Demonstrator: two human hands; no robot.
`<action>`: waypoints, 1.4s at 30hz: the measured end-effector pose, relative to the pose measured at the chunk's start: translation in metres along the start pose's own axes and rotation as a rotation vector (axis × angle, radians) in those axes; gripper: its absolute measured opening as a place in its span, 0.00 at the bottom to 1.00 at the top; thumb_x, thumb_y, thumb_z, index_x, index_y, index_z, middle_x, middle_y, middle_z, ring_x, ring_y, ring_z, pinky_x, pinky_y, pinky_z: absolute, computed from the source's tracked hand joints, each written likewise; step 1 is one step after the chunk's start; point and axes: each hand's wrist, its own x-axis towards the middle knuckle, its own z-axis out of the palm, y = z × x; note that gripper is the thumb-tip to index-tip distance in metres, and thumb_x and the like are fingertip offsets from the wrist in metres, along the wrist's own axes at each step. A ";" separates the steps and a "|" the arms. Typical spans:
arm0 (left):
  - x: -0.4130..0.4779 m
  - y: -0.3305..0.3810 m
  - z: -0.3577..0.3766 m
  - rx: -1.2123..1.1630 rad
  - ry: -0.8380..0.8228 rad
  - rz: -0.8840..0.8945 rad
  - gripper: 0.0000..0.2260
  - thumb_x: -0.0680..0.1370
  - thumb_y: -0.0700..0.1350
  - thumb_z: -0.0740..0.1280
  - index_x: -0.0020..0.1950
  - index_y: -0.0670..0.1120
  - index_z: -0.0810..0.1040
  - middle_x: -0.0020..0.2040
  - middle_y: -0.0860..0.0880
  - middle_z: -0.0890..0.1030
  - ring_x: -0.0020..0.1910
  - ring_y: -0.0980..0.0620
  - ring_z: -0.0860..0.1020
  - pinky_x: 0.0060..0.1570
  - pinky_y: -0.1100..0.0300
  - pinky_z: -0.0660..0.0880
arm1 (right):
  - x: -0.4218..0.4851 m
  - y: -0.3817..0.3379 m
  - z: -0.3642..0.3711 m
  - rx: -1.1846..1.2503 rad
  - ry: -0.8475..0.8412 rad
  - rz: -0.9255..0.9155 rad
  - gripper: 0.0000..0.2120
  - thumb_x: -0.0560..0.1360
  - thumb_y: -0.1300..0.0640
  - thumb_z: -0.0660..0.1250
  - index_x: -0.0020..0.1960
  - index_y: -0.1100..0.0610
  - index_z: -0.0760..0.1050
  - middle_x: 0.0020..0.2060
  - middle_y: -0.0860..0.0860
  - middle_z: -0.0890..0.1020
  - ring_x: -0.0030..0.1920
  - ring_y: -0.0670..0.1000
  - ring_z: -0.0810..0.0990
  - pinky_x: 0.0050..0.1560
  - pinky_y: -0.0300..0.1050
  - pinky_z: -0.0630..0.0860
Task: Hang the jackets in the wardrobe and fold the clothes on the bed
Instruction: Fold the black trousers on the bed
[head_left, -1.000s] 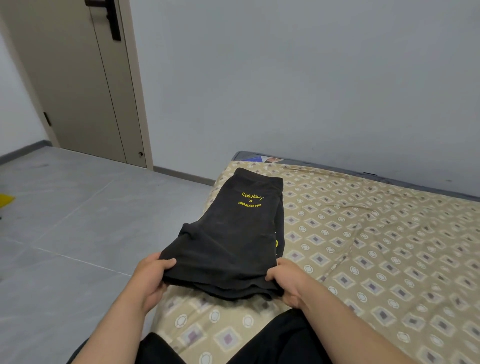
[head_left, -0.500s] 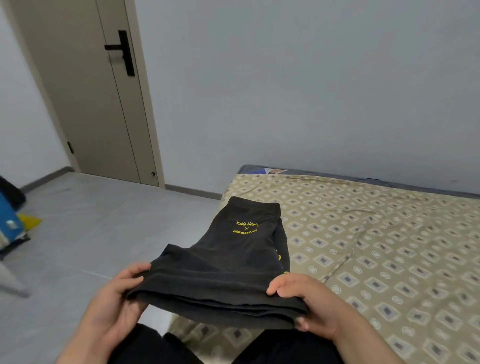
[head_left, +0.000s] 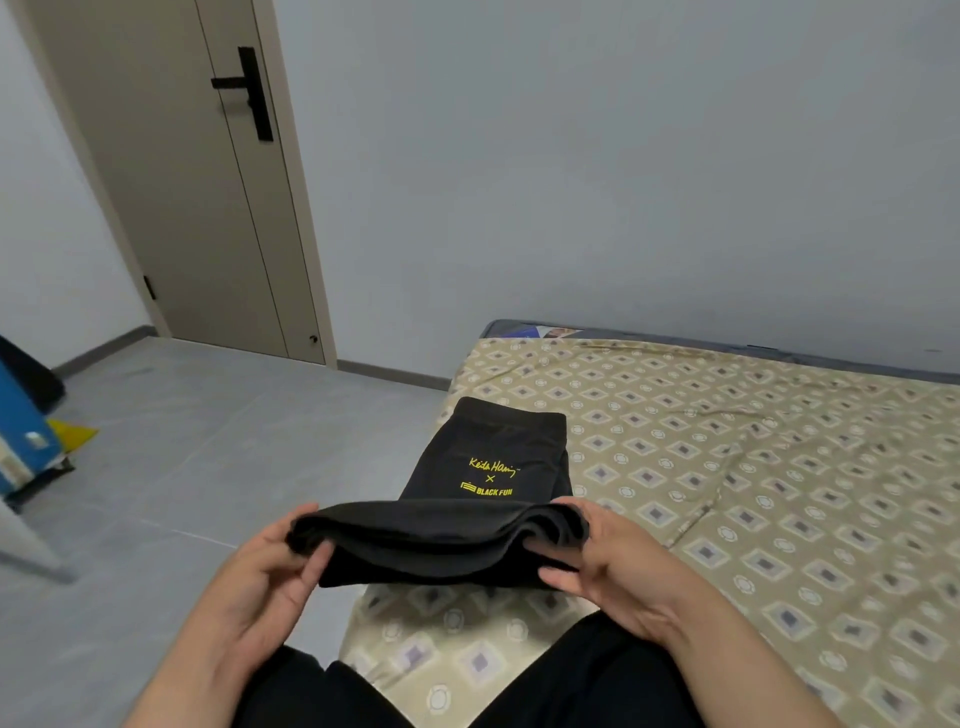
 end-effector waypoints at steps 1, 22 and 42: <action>0.004 -0.001 0.003 -0.063 -0.005 -0.026 0.22 0.63 0.24 0.53 0.47 0.35 0.82 0.48 0.39 0.83 0.45 0.46 0.85 0.41 0.59 0.83 | 0.004 -0.002 -0.004 0.060 0.002 0.016 0.36 0.65 0.82 0.46 0.62 0.58 0.75 0.58 0.53 0.83 0.59 0.52 0.82 0.51 0.49 0.79; 0.176 -0.083 0.031 1.277 0.159 0.267 0.13 0.82 0.48 0.63 0.40 0.45 0.78 0.38 0.48 0.80 0.39 0.50 0.77 0.36 0.58 0.68 | 0.144 0.032 -0.076 -0.474 0.692 0.180 0.14 0.82 0.50 0.60 0.49 0.57 0.79 0.44 0.55 0.85 0.46 0.56 0.83 0.51 0.52 0.79; 0.262 -0.102 0.105 1.730 -0.248 0.702 0.28 0.77 0.61 0.55 0.75 0.50 0.68 0.78 0.50 0.63 0.77 0.51 0.58 0.74 0.50 0.54 | 0.237 0.015 -0.085 -1.392 0.780 -0.412 0.32 0.77 0.39 0.55 0.77 0.53 0.59 0.75 0.56 0.66 0.74 0.57 0.65 0.73 0.54 0.61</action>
